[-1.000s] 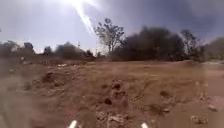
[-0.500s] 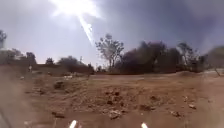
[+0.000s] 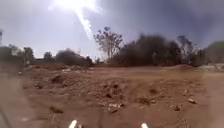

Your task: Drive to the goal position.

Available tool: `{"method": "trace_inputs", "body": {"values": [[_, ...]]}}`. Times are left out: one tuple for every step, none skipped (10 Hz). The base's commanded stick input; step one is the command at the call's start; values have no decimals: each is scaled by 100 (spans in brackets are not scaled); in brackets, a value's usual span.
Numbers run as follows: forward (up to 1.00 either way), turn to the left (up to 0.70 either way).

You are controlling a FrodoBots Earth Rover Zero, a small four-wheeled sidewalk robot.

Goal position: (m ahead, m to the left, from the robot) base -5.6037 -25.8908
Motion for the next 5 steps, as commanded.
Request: {"method": "trace_inputs", "body": {"values": [[0, -45], [0, -45], [0, -45], [0, -45], [0, -45]]}}
